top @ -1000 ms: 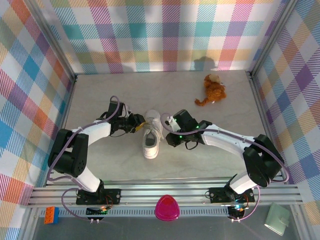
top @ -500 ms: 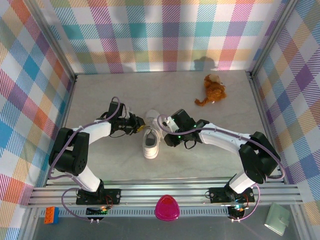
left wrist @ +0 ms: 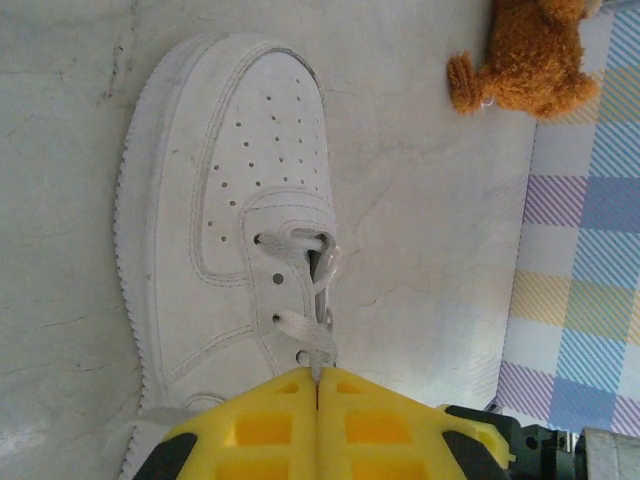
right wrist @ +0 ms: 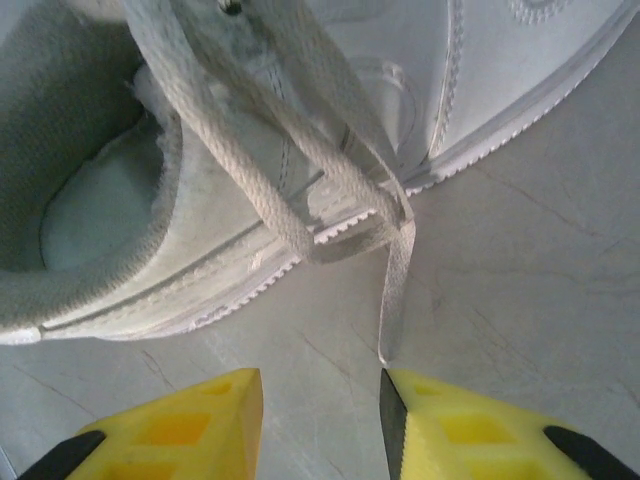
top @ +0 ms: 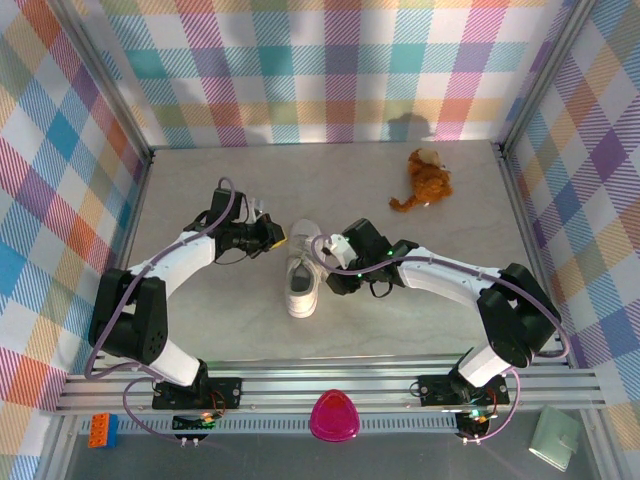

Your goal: Tie the shoes

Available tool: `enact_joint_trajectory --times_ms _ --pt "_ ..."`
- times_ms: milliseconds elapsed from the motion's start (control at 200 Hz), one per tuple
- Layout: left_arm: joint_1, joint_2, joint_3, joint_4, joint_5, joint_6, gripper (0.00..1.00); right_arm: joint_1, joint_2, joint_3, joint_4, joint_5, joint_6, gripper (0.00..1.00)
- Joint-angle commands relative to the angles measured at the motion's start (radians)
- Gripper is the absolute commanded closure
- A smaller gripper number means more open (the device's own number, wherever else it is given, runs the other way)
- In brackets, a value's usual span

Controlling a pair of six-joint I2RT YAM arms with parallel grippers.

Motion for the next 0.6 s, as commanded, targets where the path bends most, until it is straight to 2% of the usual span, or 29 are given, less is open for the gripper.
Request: enact_joint_trajectory --times_ms 0,260,380,520,595 --pt "0.012 -0.033 0.011 -0.062 -0.022 0.043 1.0 0.007 -0.03 -0.014 0.08 -0.016 0.011 0.63" --pt "0.013 -0.075 0.035 -0.133 -0.077 0.083 1.0 0.01 -0.003 0.045 0.107 -0.106 -0.006 0.62" --pt "0.012 -0.067 0.042 -0.134 -0.082 0.08 1.0 0.01 0.031 0.081 0.061 -0.092 -0.011 0.65" --pt "0.012 -0.047 0.043 -0.128 -0.085 0.073 1.0 -0.002 0.031 0.053 0.038 -0.009 0.158 0.79" --pt "0.012 -0.04 0.041 -0.129 -0.091 0.071 1.0 -0.014 0.022 0.012 0.047 -0.025 0.29 0.81"
